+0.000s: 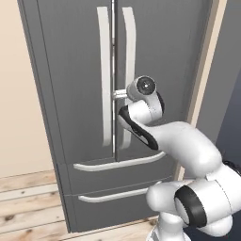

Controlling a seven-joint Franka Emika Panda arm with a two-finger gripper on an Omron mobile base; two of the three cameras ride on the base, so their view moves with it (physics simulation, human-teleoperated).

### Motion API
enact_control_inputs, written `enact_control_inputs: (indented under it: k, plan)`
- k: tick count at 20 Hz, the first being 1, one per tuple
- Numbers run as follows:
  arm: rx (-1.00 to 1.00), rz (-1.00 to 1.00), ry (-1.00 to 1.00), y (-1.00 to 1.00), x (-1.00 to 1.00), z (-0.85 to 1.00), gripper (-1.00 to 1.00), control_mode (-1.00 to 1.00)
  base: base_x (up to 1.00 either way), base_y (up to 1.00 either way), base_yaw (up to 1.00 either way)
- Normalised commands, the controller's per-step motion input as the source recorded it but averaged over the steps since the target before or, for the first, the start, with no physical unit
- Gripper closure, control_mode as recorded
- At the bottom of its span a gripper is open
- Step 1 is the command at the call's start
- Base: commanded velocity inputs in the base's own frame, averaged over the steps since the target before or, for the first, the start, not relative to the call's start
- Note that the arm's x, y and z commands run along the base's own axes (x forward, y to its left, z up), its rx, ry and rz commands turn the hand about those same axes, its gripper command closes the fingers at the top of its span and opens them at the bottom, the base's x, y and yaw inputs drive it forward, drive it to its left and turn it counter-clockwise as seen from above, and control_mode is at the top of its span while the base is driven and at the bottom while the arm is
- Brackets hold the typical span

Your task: Open the fridge, remove the mango, bell pepper, and steak, and place them on any counter.

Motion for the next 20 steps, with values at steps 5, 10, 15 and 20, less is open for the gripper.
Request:
enact_control_inputs:
  k: [5, 10, 15, 20]
  plan:
    - [0.15, 0.00, -0.04, -0.59, -1.00, 0.43, 1.00, -1.00, 0.00, 0.00, 0.00]
    - [0.20, 0.00, -0.05, -0.84, -1.00, 0.43, 1.00, -1.00, 0.00, 0.00, 0.00]
    - [0.15, 0.00, -0.11, -0.89, -1.00, 0.35, 1.00, -1.00, 0.00, 0.00, 0.00]
    - [0.07, -0.02, -0.09, -0.50, -0.99, 0.31, -1.00, -1.00, 0.00, 0.00, 0.00]
